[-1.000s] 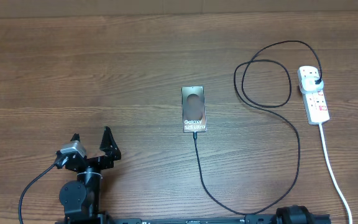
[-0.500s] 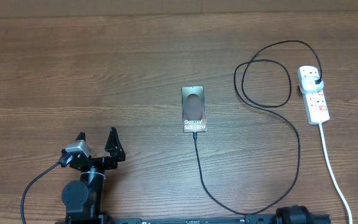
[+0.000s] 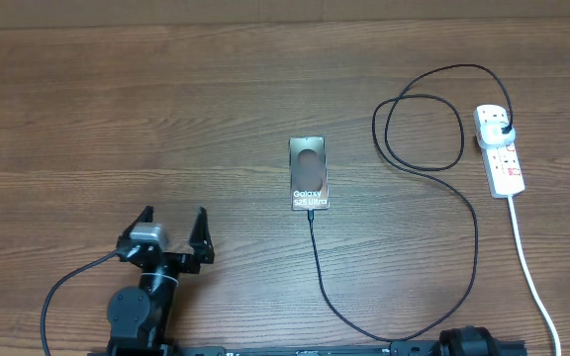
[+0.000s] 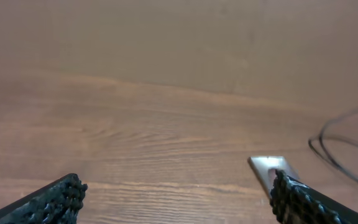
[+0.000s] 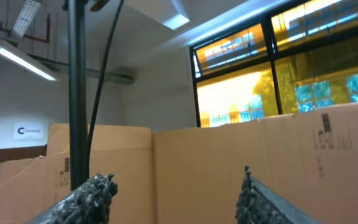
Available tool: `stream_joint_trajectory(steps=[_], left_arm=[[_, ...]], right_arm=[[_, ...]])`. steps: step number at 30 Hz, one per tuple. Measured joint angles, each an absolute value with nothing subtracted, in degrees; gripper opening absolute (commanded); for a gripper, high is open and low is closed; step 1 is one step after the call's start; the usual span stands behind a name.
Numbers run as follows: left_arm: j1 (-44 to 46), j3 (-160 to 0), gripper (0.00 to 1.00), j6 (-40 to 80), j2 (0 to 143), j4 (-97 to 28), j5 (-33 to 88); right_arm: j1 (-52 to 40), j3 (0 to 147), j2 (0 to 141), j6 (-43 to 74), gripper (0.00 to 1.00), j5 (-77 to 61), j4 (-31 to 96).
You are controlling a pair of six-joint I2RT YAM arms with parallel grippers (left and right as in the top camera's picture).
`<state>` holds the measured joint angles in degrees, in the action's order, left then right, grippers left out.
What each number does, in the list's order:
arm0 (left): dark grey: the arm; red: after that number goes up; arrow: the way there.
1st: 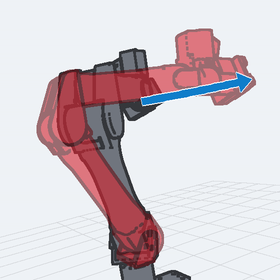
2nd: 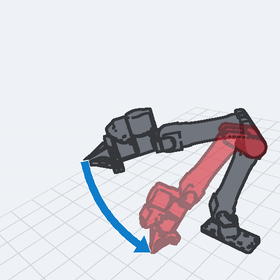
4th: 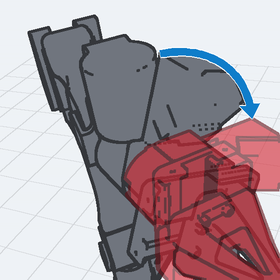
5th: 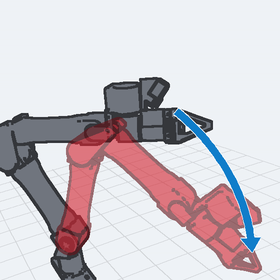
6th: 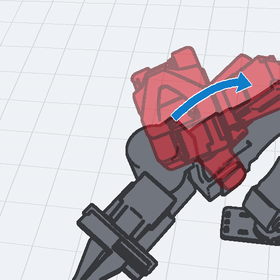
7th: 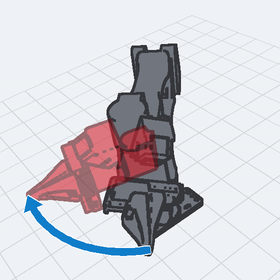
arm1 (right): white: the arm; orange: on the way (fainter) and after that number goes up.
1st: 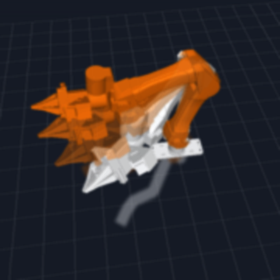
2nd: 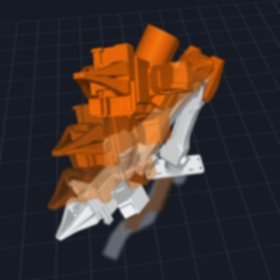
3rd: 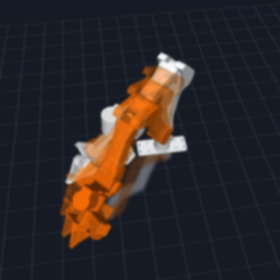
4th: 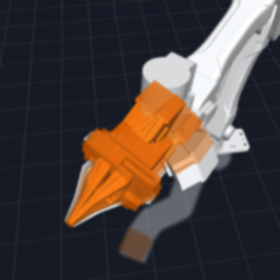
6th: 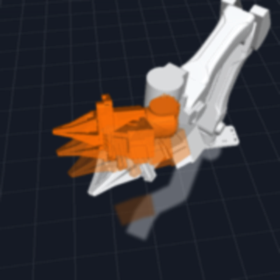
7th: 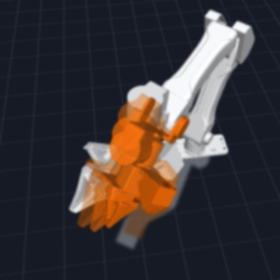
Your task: Plug charger to phone and switch on socket
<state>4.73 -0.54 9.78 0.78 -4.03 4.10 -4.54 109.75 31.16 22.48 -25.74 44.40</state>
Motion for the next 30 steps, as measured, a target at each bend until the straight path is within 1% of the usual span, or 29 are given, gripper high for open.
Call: stream_joint_trajectory(steps=[5, 8, 9, 10, 16, 21, 25, 30], left_arm=[[5.34, -0.54, 1.0, 2.76, 0.78, -4.03, 4.01], [5.34, -0.54, 1.0, 0.75, 0.78, -4.05, 3.77], [5.34, -0.54, 1.0, 0.23, 0.78, -4.05, 3.66], [5.34, -0.54, 1.0, -0.14, 0.78, -4.05, 3.64], [5.34, -0.54, 1.0, -1.3, 0.78, -4.05, 3.62], [5.34, -0.54, 1.0, -1.54, 0.78, -4.08, 3.64], [5.34, -0.51, 1.0, -1.67, 0.78, -4.08, 3.62], [5.34, -0.51, 1.0, -1.69, 0.78, -4.08, 3.62]], right_arm=[[-4.54, 109.78, 31.16, 22.37, 0.78, -25.74, 44.86], [-4.54, 109.86, 31.16, 22.39, 0.83, -25.78, 46.59], [-4.54, 109.86, 31.16, 22.26, 0.89, -25.89, 47.4], [-4.54, 109.86, 31.16, 22.31, 1.0, -25.91, 48.4], [-4.54, 109.82, 31.16, 19.53, 1.0, -22.85, 53.87], [-4.54, 108.66, 31.16, 17.47, 1.0, -13.39, 56.62], [-4.56, 104.47, 31.16, 16.82, 1.0, -6.76, 60.03], [-4.56, 97.84, 31.18, 16.47, 1.0, -3.55, 60.73]])
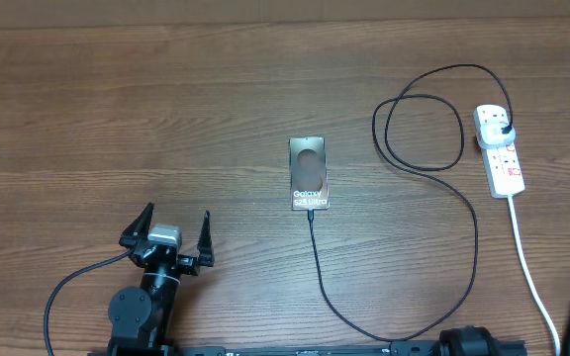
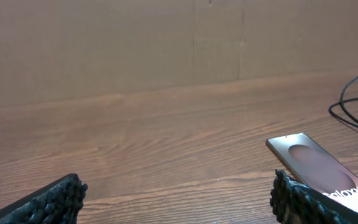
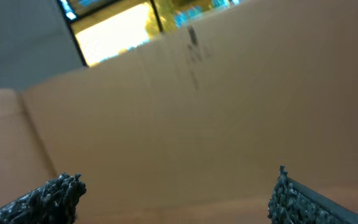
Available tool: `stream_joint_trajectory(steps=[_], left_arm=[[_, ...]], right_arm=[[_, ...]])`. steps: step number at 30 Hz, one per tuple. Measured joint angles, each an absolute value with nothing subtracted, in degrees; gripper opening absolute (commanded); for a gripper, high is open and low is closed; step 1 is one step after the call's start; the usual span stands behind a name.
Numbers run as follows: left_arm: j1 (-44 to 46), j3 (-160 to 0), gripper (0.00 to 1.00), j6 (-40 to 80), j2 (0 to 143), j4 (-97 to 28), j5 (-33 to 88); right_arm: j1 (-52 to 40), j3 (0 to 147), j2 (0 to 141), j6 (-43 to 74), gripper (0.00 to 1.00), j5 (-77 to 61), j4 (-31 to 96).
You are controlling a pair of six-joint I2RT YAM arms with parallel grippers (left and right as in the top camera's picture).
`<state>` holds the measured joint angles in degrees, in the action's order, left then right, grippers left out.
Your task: Plug charger to phone and switch on socket
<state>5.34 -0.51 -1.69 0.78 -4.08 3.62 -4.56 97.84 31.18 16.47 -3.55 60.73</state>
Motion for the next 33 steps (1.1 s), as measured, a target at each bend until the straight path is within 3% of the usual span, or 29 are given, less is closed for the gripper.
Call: stream_joint_trajectory(steps=[5, 13, 33], left_arm=[[5.34, -0.51, 1.0, -1.69, 0.78, -4.08, 3.62], [5.34, -0.51, 1.0, -1.69, 0.78, -4.08, 3.62], [5.34, -0.51, 1.0, -1.69, 0.78, -4.08, 3.62]], right_arm=[[-4.56, 92.6, 31.18, 16.45, 1.0, -2.48, 61.49], [-4.58, 89.19, 31.18, 16.45, 1.0, 0.86, 73.14], [-4.6, 89.12, 31.18, 15.51, 1.0, 2.85, 79.33]])
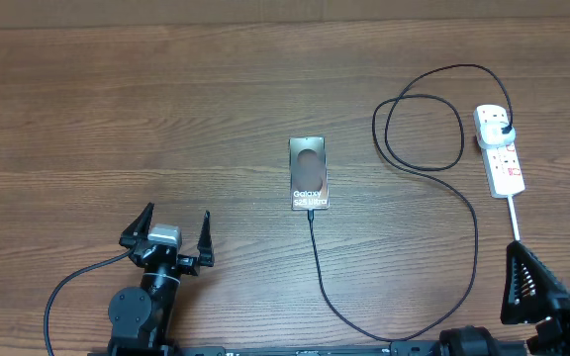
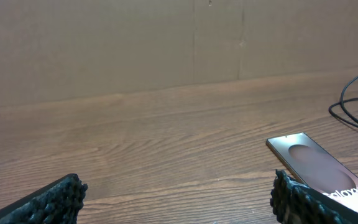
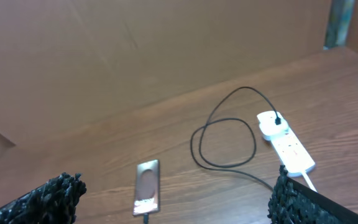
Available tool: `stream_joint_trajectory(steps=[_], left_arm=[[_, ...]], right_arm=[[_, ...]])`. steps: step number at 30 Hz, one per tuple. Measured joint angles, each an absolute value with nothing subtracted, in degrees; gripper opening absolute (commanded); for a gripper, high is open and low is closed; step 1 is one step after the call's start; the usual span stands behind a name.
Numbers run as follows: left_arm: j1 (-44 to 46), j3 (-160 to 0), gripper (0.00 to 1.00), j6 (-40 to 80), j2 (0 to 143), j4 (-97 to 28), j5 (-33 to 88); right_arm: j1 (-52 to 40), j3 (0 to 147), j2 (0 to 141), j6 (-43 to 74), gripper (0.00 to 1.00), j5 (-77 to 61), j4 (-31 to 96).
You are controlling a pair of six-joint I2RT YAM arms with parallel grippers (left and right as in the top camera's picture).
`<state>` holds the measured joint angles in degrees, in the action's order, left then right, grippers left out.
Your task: Plug charger to phone and switch on socket
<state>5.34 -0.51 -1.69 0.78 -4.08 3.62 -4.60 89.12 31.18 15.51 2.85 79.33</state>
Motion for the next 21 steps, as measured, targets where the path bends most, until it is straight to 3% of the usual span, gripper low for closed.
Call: stream_joint_trajectory(steps=[8, 21], left_arm=[[5.34, -0.51, 1.0, -1.69, 0.78, -4.08, 3.62], [5.34, -0.51, 1.0, -1.69, 0.75, -4.08, 3.6]], right_arm=[[-4.6, 81.71, 31.18, 12.84, 1.0, 4.84, 77.6], [-4.6, 61.71, 31.48, 11.97, 1.0, 2.79, 60.93]])
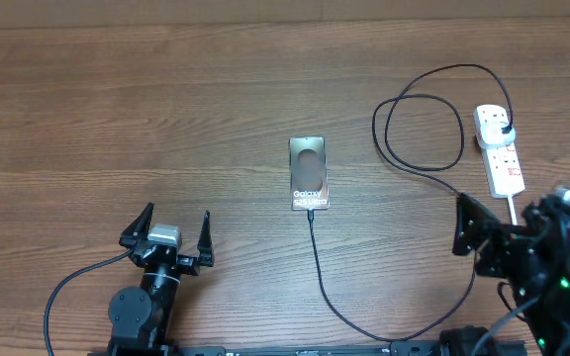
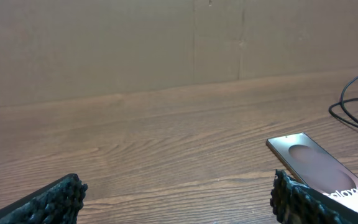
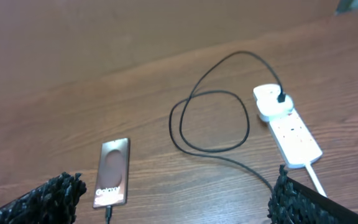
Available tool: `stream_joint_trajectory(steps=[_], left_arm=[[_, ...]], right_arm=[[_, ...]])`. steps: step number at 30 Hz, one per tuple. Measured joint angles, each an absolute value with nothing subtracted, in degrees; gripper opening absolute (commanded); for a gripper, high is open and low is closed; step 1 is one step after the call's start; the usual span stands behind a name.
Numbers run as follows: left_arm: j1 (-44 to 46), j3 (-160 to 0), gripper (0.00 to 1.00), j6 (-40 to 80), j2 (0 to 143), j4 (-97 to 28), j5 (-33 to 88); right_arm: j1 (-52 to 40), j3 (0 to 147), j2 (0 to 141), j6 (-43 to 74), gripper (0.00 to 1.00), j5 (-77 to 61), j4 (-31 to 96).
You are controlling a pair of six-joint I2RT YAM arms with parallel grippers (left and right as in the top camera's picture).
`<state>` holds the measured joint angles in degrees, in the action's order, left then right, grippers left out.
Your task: Plug charger to phone and switch on socket
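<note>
The phone lies flat at the table's middle, its screen reading "Galaxy S25 Ultra", with the black charger cable at its near end; it also shows in the right wrist view and partly in the left wrist view. The cable loops back to a black plug in the white socket strip, also seen as socket strip. My left gripper stands open near the front left, nothing between its fingers. My right gripper is open at the right, just in front of the strip.
A brown cardboard wall stands along the table's far edge. The strip's white lead runs toward the front right edge. Wood tabletop stretches left of the phone.
My right gripper has moved from the front right corner up toward the socket strip, and its camera looks closer on phone and strip. The left gripper, phone and cable have not moved.
At first the right arm was out of the overhead view, its camera facing the ceiling and windows. It then showed at the front right corner, later looked down on the table, and now sits near the strip. The left gripper drew back slightly early on, then stayed.
</note>
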<state>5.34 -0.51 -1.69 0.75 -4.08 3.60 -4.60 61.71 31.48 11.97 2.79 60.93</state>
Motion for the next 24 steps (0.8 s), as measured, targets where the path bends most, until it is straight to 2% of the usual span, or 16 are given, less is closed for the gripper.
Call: stream_joint_trajectory(steps=[11, 24], left_arm=[[5.34, -0.51, 1.0, -1.72, 0.75, -4.08, 3.4], [5.34, -0.51, 1.0, -1.69, 0.75, -4.14, 3.22]], right_arm=[[-3.05, 47.51, 29.52, 6.87, 1.0, -2.96, 41.78], [2.28, 19.38, 5.58, 4.71, 1.0, -9.85, 12.69]])
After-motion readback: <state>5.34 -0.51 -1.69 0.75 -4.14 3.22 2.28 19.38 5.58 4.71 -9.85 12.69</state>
